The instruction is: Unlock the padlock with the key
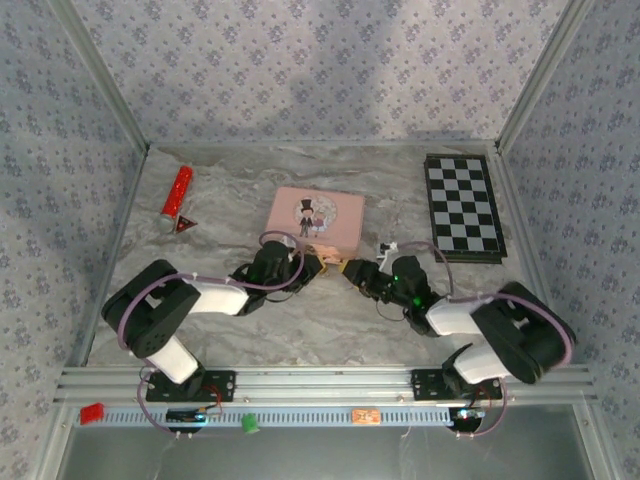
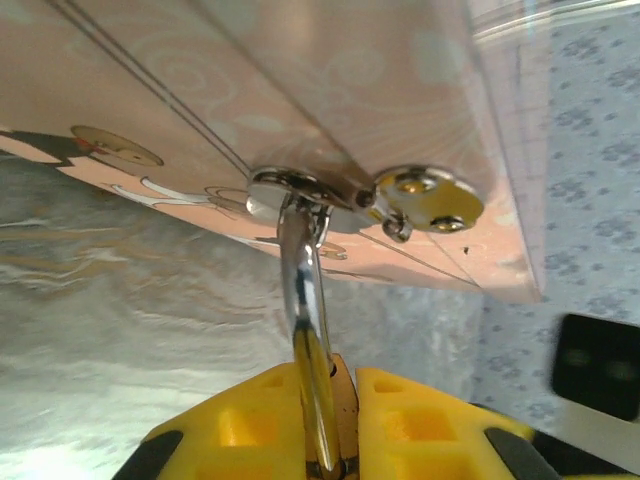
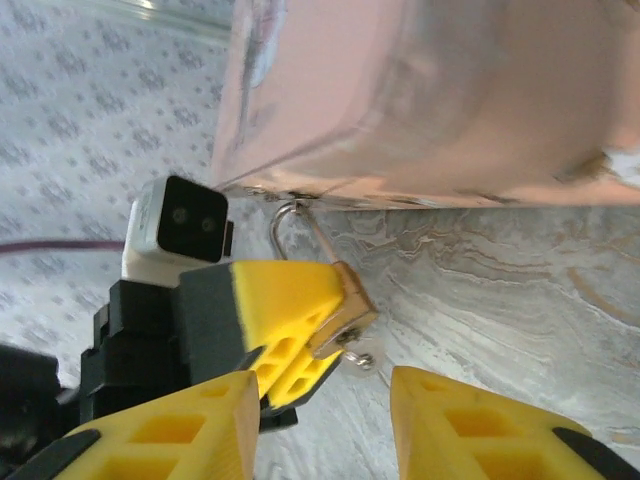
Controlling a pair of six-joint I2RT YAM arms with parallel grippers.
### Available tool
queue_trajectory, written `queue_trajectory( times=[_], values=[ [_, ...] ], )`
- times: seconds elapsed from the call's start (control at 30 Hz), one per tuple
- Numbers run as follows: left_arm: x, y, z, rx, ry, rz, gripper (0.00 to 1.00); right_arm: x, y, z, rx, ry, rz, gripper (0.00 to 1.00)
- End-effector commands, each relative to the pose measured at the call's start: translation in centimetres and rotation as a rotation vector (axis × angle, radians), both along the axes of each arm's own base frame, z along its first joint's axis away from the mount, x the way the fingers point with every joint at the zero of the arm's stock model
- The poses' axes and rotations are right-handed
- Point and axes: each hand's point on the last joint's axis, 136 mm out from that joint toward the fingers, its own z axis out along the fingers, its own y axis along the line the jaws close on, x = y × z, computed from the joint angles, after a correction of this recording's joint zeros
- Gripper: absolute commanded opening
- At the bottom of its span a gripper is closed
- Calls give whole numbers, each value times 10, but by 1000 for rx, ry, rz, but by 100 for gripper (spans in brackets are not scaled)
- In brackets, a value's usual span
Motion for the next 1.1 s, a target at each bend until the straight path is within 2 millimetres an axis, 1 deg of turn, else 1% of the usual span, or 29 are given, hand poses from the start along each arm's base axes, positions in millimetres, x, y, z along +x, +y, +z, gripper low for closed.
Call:
queue_trajectory(
  times=[0.0,0.07,0.1,0.23,0.33,0.43,0.47,0.53,0.6,0.67,0.8,0.9,1.07],
  values=[
    [11,-11,53,1,-178,-47,3,-3,-12,-12,-283,-42,8,44],
    [11,-11,57,11,-194,-53,3,0,-15,-8,-337,-45,16,45],
    [12,-11,57,9,-196,-52,3,1,-15,-10,-348,-31,27,45],
    [11,-14,56,-3,-197,-64,3,0,-1,-20,-299,19,77,41],
    [11,-16,55,-31,-197,-62,3,-3,10,-30,-243,54,94,31],
    [10,-20,54,-65,-188,-71,3,-5,21,-33,-147,60,110,25],
    [10,-21,53,-72,-184,-72,3,-4,24,-35,-127,66,116,22],
    [10,-23,52,-84,-176,-74,3,-4,29,-40,-116,74,129,20],
    [10,-25,53,-93,-175,-78,3,-3,34,-42,-105,68,135,20],
    [9,-24,53,-91,-176,-80,3,-1,34,-42,-98,64,128,21],
    [8,-21,51,-78,-174,-75,3,3,23,-46,-138,76,81,28],
    [7,-20,49,-72,-171,-76,3,6,14,-43,-156,65,54,31],
    [7,-22,47,-79,-168,-79,3,8,12,-35,-168,47,51,37]
  ],
)
